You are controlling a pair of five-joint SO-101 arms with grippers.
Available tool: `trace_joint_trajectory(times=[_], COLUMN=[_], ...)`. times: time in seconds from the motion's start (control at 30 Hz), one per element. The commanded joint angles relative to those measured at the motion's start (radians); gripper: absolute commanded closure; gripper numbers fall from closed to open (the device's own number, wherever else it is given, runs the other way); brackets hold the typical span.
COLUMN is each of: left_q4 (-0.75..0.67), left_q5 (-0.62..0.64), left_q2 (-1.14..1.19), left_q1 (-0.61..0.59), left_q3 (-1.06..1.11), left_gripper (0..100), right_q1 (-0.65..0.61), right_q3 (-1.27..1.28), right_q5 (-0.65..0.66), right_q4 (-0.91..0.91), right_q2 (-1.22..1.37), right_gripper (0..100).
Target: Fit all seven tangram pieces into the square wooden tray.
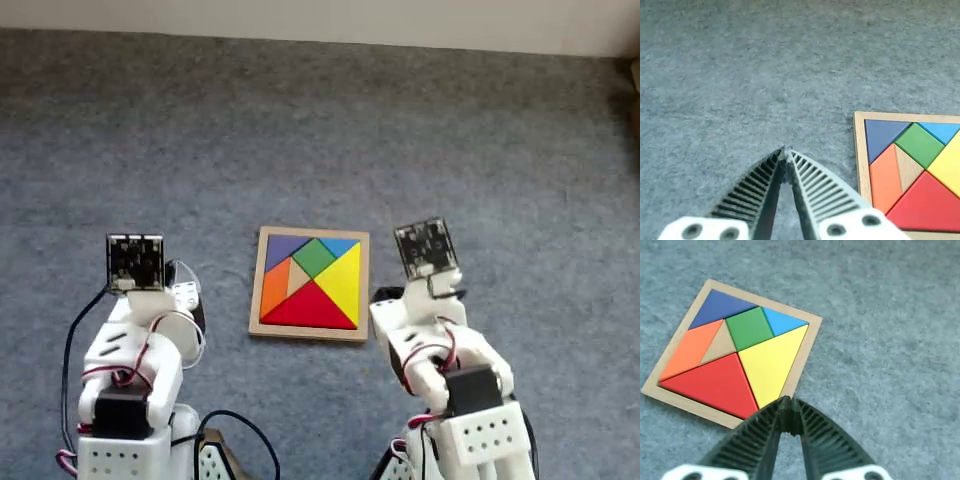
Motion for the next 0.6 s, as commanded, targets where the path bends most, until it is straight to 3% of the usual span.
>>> trace_joint_trajectory(times=[0.0,0.3,0.57], left_q4=[-0.006,-0.011,-0.014], left_q5=[-0.052,-0.195,-0.265], left_q2=[-0.084,-0.093,-0.093], left_q1=[0.016,0.016,0.016], left_q3=[0.048,0.18,0.254], left_gripper=[99,99,99], right_q1=[0.007,0.007,0.133], right_q3=[0.05,0.349,0.507], right_q5=[-0.008,-0.011,-0.011], right_q4=[0.002,-0.002,-0.093], right_q2=[-0.114,-0.466,-0.463], right_gripper=[99.4,98.9,98.9])
